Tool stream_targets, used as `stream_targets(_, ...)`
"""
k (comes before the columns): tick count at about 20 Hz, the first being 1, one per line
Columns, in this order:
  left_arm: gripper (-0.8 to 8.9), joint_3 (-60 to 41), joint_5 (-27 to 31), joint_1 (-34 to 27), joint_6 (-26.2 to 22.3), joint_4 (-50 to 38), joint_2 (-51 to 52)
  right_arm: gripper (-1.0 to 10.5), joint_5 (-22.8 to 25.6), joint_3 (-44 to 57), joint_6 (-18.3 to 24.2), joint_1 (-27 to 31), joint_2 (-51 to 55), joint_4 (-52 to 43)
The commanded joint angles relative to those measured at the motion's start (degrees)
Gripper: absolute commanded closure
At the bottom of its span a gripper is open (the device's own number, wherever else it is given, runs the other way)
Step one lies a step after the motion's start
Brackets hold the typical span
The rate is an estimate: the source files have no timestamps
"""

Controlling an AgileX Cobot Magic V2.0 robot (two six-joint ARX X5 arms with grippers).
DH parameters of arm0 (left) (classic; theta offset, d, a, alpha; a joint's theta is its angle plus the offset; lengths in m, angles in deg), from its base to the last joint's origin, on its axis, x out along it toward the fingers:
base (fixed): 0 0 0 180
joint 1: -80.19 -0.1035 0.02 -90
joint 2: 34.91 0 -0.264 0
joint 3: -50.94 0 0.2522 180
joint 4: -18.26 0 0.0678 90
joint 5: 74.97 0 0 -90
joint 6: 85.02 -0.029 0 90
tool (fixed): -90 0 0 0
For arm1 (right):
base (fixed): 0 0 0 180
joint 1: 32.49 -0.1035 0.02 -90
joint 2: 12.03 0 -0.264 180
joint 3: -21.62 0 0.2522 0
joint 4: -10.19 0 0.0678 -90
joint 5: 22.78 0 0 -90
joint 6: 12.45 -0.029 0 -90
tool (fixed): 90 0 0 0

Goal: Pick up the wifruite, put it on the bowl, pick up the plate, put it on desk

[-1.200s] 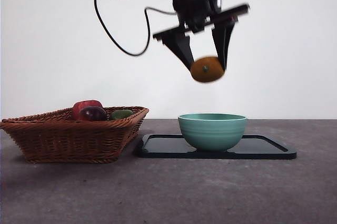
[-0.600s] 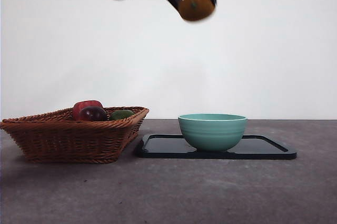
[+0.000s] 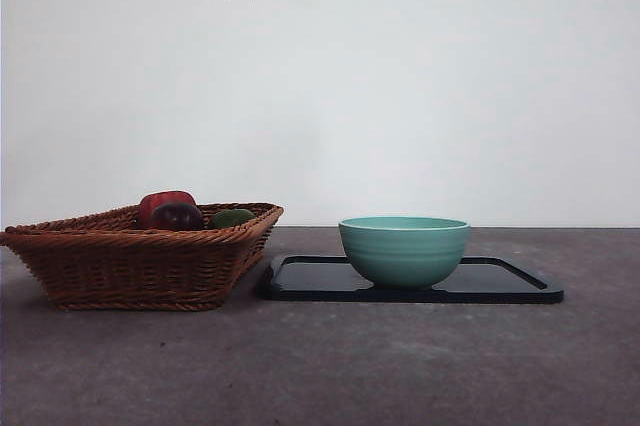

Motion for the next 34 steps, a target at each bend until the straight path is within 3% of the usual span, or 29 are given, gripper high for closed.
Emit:
stream_targets(1,5.74,-5.27,0.17,-1.86,1.97,3.06,1.99,3.9,0.00,-0.59,-0.46,-0.33,0.02,-0.48)
stream_targets(4,5.74,-12.24,1.07,-4.42,2.25,1.51,3.19,3.9,0.00,-0.59,-0.46,-0.35,0.02,-0.48)
stream_targets(9,5.74,-22.16,0.98,-6.10,4.37,-14.14,2.40,3.9,-0.15,-0.59,-1.38,-0.35,0.02,-0.46)
stream_targets(18,5.74,-25.27,1.03,-8.46,4.76,-27.28,-11.47,3.9,0.00,-0.59,-1.53,-0.35,0.07,0.63)
stream_targets(26,5.74,-25.27,1.03,-9.90,6.45,-30.47,-22.93,3.9,0.02,-0.59,-1.53,-0.33,0.07,0.59)
stream_targets(34,5.64,-25.24,1.01,-10.86,6.45,-30.84,-25.92,3.9,0.04,-0.59,-1.51,-0.33,0.07,0.57)
